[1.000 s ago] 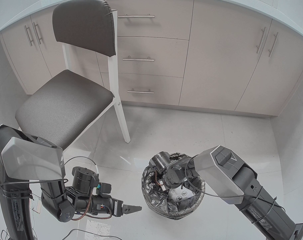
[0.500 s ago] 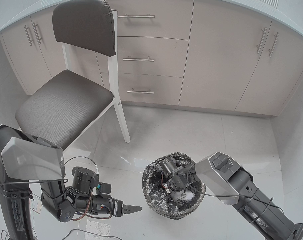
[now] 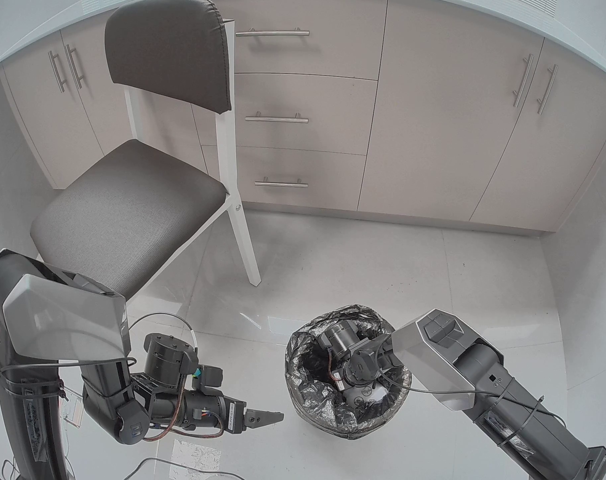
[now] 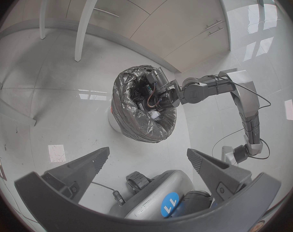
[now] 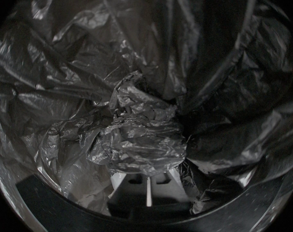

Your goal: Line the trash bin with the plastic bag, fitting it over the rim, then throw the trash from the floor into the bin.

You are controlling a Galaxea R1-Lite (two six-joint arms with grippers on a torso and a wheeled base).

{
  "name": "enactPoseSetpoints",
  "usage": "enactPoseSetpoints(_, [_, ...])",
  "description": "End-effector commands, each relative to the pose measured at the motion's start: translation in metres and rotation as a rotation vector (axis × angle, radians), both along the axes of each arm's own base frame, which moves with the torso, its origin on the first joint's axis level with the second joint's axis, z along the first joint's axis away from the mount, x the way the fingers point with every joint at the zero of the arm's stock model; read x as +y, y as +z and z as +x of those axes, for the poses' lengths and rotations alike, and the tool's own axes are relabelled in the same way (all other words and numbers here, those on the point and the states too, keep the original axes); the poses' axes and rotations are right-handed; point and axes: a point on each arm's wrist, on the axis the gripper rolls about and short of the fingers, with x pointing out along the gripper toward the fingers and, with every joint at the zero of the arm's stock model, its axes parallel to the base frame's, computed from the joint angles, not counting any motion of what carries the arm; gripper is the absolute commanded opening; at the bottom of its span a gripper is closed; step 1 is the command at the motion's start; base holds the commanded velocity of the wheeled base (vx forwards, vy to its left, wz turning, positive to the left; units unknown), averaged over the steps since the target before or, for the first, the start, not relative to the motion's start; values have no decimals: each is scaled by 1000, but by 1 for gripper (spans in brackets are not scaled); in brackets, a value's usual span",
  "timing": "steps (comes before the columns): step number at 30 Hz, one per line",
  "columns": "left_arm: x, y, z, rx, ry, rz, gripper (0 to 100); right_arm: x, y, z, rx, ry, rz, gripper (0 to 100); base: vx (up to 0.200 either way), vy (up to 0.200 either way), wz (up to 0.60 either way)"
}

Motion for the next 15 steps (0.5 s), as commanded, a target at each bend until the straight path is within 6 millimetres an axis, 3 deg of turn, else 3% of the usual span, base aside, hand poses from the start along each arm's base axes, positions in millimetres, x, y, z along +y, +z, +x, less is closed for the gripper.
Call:
enactPoseSetpoints(1, [0,-1,0,2,0,1,100,-1,-4,-1,7,1,-5,0,0,0,0])
enactPoseSetpoints(8, [0,-1,0,2,0,1,100,0,-7,-3,16,10,-9,0,0,0,0])
enactPoseSetpoints(15, [0,0,0,1,0,0,100,20,36,-5,-21,44,17,0,0,0,0])
